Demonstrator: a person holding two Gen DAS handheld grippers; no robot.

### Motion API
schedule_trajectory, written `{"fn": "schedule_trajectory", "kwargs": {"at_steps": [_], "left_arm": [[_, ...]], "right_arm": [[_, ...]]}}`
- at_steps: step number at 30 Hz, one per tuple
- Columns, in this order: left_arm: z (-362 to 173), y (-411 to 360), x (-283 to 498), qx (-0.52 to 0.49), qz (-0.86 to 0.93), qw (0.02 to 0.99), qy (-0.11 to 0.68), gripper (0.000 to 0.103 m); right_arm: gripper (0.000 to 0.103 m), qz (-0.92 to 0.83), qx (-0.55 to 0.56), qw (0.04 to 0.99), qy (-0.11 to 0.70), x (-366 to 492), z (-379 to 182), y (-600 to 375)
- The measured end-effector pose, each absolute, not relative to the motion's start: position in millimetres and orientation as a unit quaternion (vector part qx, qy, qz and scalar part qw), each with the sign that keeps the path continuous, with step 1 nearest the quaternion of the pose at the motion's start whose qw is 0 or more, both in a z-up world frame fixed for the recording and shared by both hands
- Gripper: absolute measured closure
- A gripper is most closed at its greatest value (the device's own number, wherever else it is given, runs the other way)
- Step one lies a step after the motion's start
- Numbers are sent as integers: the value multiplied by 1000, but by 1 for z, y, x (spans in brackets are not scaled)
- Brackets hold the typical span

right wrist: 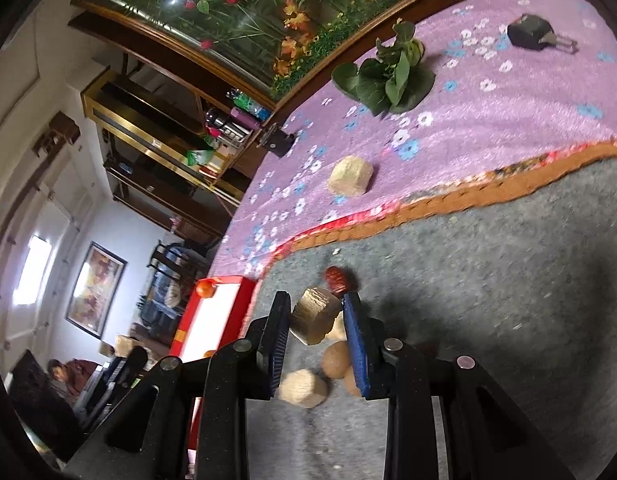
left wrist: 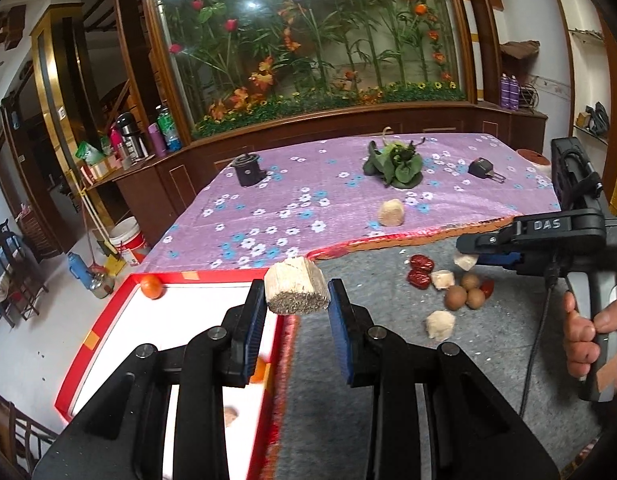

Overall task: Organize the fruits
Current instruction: 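Carry both blocks into the white tray and open both tools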

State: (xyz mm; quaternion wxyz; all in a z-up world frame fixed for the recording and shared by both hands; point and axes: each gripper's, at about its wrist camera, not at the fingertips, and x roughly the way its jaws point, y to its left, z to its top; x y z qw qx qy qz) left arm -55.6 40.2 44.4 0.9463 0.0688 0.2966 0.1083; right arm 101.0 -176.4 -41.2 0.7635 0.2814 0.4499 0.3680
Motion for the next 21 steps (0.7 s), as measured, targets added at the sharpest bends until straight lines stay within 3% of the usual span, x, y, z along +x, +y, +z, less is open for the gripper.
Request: {"fn": "schedule_trajectory", "kwargs": {"at_steps": [21], "left_arm": [[35, 122, -79, 18, 161, 942, 295, 75]], "right_arm": [[76, 462, 238, 717, 464, 51, -8, -28]]}}
